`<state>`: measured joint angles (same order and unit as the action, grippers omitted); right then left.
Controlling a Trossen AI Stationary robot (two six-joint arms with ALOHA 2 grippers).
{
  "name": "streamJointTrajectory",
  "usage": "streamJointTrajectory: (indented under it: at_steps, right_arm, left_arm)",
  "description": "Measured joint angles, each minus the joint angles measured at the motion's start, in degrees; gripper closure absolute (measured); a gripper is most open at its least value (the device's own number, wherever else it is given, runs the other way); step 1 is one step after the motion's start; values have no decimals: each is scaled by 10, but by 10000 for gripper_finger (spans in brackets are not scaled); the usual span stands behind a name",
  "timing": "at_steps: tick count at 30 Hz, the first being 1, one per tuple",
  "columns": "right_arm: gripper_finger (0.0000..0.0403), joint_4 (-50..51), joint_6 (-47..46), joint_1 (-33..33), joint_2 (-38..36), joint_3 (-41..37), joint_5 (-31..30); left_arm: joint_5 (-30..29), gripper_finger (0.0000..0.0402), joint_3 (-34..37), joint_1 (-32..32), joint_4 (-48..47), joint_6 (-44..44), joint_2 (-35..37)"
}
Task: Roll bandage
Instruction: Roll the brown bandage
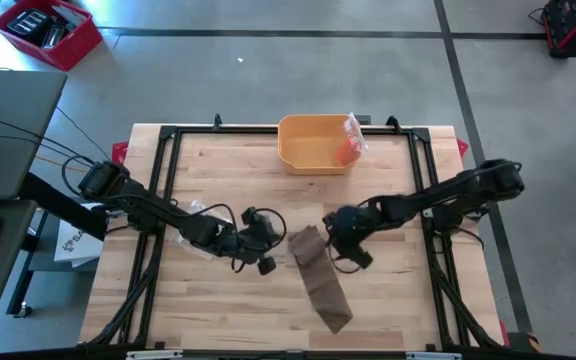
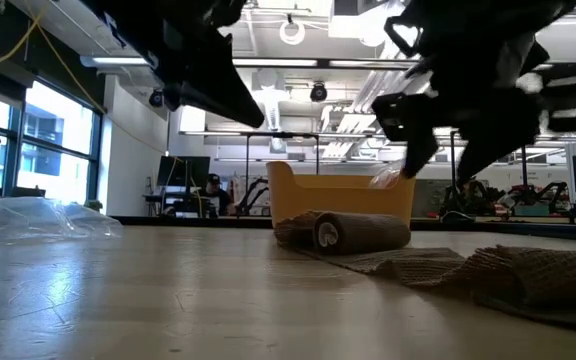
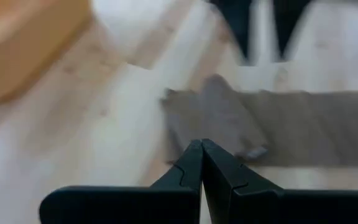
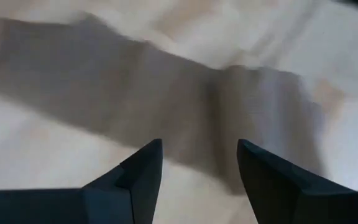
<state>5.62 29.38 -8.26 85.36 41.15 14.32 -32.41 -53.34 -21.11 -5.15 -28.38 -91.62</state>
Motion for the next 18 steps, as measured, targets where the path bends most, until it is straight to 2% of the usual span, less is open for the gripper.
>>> streamJointTrajectory:
  at_steps: [3, 6, 10, 12, 15, 18]
  right_arm:
    - [208, -14, -6, -4, 21, 5, -77]
    - [208, 16, -22, 16, 24, 7, -85]
    - [208, 33, -38, 67, 24, -13, -31]
    - [208, 26, -47, 92, 24, -23, 16]
    - [208, 12, -66, 113, 32, -31, 77]
    - [208, -11, -78, 114, 58, -31, 100]
  left_arm:
    - [64, 401, 0, 0, 38, 3, -21]
    - [106, 401, 0, -4, 70, 21, -54]
    - [110, 401, 0, -8, 126, 50, -112]
    - [111, 395, 0, -7, 155, 73, -138]
    - [128, 373, 0, -6, 210, 115, -161]
    - [129, 338, -12, -6, 220, 146, -171]
